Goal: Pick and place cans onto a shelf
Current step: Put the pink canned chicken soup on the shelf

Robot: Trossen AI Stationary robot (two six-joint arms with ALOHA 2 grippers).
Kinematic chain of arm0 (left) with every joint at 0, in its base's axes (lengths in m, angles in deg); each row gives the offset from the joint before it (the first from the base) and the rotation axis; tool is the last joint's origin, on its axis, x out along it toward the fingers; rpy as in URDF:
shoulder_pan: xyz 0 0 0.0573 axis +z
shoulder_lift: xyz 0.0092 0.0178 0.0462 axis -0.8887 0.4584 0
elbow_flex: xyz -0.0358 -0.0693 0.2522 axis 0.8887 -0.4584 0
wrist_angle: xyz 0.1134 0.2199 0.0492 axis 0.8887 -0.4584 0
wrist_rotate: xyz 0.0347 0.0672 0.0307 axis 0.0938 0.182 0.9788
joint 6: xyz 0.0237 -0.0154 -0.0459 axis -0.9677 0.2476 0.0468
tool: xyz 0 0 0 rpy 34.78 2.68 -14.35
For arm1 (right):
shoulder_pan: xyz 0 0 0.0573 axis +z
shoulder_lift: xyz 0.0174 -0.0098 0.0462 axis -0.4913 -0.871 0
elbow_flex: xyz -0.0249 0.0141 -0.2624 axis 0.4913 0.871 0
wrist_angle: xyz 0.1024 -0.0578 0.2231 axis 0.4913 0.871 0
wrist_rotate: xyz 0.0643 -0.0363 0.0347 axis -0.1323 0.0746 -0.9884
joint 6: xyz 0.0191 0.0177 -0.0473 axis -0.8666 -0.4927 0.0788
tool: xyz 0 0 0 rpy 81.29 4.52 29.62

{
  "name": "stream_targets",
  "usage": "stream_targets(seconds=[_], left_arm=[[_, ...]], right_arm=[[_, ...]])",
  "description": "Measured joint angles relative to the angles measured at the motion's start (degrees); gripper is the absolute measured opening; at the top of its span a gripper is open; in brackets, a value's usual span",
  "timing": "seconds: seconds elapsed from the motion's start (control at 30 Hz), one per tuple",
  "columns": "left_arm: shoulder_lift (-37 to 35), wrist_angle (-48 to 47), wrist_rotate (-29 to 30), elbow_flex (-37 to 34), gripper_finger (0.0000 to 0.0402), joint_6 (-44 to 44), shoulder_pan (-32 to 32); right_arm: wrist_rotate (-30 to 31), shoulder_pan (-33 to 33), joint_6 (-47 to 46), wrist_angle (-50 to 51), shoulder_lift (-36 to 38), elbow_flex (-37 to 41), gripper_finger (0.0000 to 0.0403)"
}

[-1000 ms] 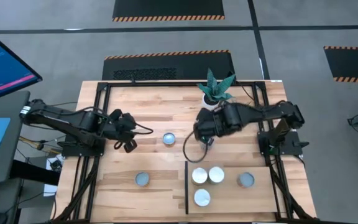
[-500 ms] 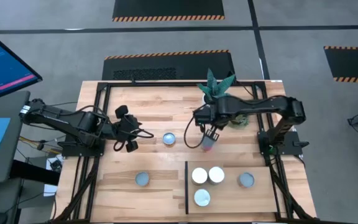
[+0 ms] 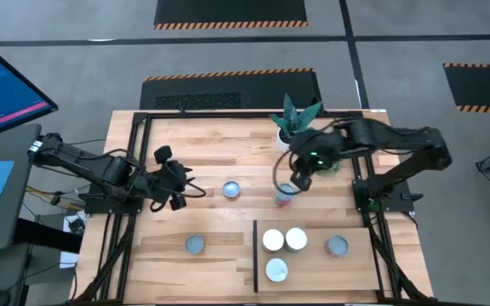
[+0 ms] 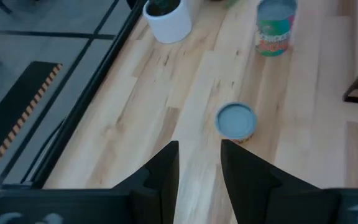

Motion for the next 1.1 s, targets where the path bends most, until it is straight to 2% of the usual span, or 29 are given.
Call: stream_targets(seconds=[0.17, 0.33, 0.57, 0.7, 0.8, 0.93, 1.1], left_arm=[[-0.34, 0.82, 0.1, 0.0, 0.0107, 0.08, -1.21], [-0.28, 1.71, 0.04, 0.0, 0.0107, 0.22, -1.21], [-0.27, 1.67, -0.01, 0.0, 0.0107, 3.36, -1.21], [-0.28, 1.66, -0.01, 0.0, 0.0107, 3.5, -1.16], [-0.25, 1.69, -0.01, 0.0, 0.0107, 3.5, -1.14], [-0.25, 1.84, -0.03, 0.0, 0.0107, 4.08, -1.14], [-0.25, 1.82, -0.03, 0.0, 0.0107, 4.29, -1.14]], right_arm=[[4.67, 4.46, 4.93, -4.95, 2.93, -0.04, 0.0033], [6.3, 3.77, 6.33, -4.88, 2.28, 4.78, 0.0033], [-3.29, 0.61, 4.82, -12.92, 2.76, 21.42, 0.0033], [-3.54, 0.38, 3.11, -14.23, 3.13, 26.7, 0.0034], [-3.54, -0.36, 2.34, -20.57, 3.24, 29.3, 0.0037], [-3.56, -1.53, 2.43, -25.36, 3.14, 31.35, 0.0056], [-3.47, -1.87, 4.94, -27.58, 1.95, 31.39, 0.0108]])
